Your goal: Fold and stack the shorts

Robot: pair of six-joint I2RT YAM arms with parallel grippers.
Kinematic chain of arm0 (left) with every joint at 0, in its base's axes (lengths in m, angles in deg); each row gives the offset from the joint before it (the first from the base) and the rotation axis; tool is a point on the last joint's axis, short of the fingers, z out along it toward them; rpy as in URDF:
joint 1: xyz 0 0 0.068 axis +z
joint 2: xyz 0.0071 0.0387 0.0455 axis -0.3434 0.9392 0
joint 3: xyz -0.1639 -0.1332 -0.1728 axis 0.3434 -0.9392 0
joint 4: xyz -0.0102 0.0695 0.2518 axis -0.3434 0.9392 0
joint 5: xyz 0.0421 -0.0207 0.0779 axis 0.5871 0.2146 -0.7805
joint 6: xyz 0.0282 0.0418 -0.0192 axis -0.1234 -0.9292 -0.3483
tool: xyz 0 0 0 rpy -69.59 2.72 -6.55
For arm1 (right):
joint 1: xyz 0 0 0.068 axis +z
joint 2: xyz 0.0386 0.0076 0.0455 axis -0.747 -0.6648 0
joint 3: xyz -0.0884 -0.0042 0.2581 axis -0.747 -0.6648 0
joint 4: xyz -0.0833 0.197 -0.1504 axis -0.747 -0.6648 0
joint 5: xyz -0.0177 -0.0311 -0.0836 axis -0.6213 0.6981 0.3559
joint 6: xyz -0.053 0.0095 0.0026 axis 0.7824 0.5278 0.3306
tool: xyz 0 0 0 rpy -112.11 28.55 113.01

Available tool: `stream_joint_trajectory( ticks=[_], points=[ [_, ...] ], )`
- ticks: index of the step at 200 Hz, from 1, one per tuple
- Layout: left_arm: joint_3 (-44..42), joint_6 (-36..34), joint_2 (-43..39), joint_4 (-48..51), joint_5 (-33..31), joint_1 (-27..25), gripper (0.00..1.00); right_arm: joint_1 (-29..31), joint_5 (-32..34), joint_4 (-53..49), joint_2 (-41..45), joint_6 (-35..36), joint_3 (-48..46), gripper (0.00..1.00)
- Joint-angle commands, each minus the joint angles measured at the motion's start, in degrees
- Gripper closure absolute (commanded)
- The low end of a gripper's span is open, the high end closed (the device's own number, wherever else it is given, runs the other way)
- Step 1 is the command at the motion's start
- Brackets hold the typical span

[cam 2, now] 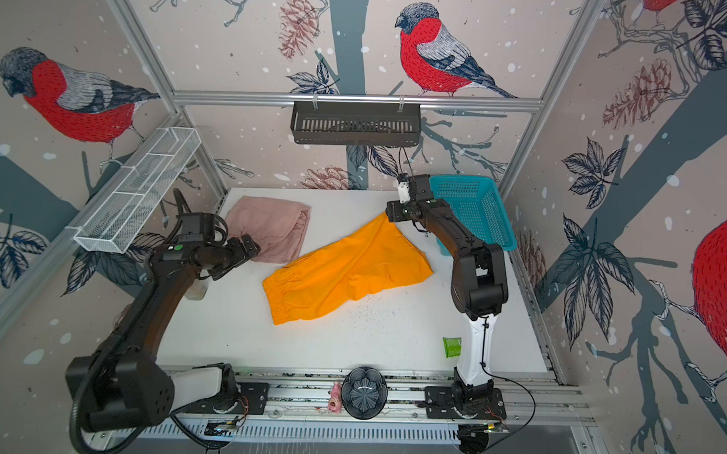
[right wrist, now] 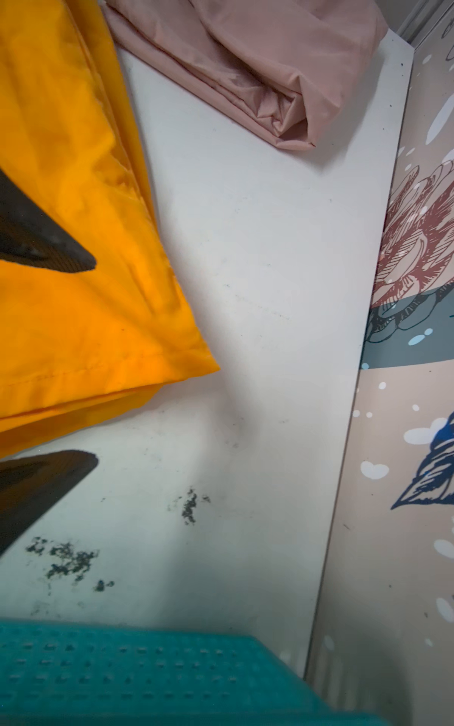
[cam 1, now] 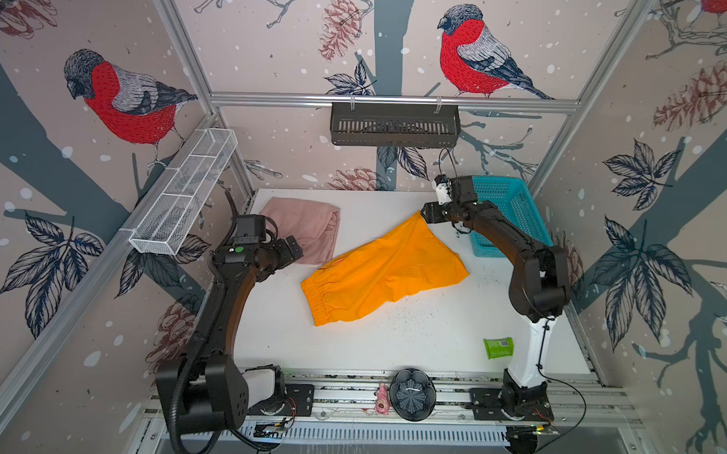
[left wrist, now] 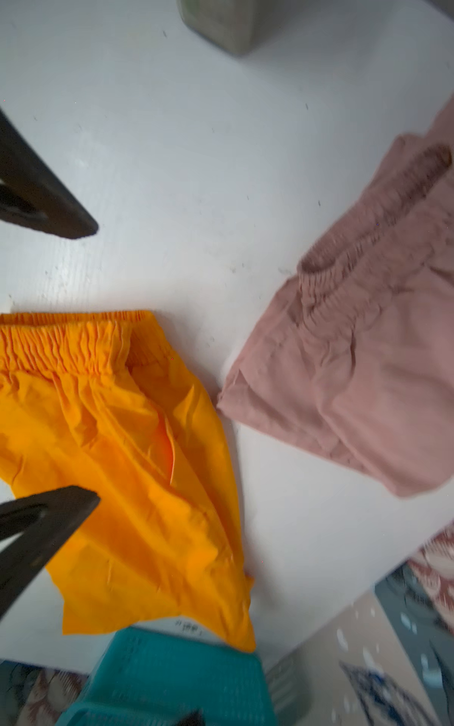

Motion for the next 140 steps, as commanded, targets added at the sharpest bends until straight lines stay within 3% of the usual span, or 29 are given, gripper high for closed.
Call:
stream_joint_trajectory(
  ticks=[1, 25, 60, 85, 113, 140],
  points=[
    [-8.0, 7.7, -2.6, -13.9, 12.5, -4.9, 0.02, -0.5, 0.5, 5.5, 4.2, -3.0, -8.6, 0.27],
    [-15.8, 12.6, -2.0, -25.5, 10.4, -9.5, 0.02, -1.8, 1.5, 7.5, 7.0, -5.1, -17.5, 0.25],
    [-23.3, 14.9, -0.8, -39.5, 6.3, -9.7, 0.03, -2.4, 1.6, 12.2, 11.3, -7.6, -28.0, 0.27],
    [-25.6, 12.0, 1.7, -41.4, 2.9, -9.6, 0.03, -2.4, 2.0, 15.9, 14.0, -10.5, -35.0, 0.39],
    [-25.9, 9.0, 5.1, -36.7, -1.0, -8.0, 0.03, -2.5, 4.8, 17.4, 18.3, -15.1, -42.2, 0.5],
    [-26.4, 7.6, 7.0, -38.9, -0.4, -7.0, 0.03, -2.3, 6.6, 17.4, 23.0, -17.2, -48.0, 0.51]
  ],
)
